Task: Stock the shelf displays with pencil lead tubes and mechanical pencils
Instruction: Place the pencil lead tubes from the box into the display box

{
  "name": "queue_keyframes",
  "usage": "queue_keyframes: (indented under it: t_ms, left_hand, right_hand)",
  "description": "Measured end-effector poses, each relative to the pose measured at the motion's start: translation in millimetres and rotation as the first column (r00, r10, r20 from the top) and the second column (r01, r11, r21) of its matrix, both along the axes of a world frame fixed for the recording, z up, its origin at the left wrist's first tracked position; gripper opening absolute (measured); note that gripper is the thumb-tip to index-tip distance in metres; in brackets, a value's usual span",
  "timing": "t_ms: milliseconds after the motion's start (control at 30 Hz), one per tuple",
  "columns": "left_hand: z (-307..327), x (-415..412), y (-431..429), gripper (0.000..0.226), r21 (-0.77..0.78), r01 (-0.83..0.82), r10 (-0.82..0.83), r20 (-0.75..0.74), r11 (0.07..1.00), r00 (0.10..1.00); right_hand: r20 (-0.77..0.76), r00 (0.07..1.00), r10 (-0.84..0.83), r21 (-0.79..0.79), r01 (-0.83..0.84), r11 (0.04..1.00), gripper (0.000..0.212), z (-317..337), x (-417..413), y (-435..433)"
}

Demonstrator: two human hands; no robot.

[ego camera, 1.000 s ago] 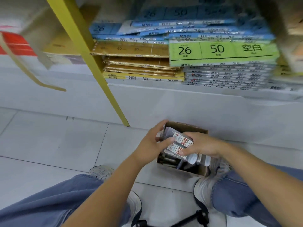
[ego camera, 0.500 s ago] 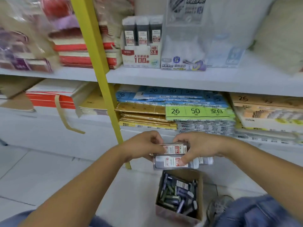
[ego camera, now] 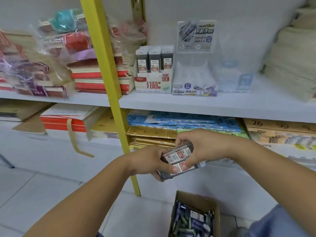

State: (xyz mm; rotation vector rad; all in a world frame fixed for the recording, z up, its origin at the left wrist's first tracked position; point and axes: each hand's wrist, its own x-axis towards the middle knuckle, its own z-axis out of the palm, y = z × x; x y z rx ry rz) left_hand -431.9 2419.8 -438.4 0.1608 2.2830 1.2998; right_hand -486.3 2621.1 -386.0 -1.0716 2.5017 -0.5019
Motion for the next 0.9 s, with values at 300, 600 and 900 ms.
queue_keyframes:
  t_ms: [300,600,900]
  left_hand:
    - [2.7,1.3,-21.2,0.042,0.284,-0.171,0.167,0.041,0.943,0.985]
    - [22.6,6.5,-34.6,0.051,0.581,-0.303,0.347,0.038,0.755,0.937]
    - [58.2,-4.5,-29.1,0.035,0.757,-0.334,0.556,-0.046,0.561,0.83]
  right_hand:
    - [0.061,0.986,-0.158,-0.355,0.169,0.92,0.048,10.2,-3.3,-3.0]
    - [0.442,0.894,-0.077,-0.786,0.427,0.447,0.04,16.1,-1.1,-9.3]
    - [0.126,0.942,-0.31,-0.94,0.213,0.265,0.027,79.4,-16.6,-41.4]
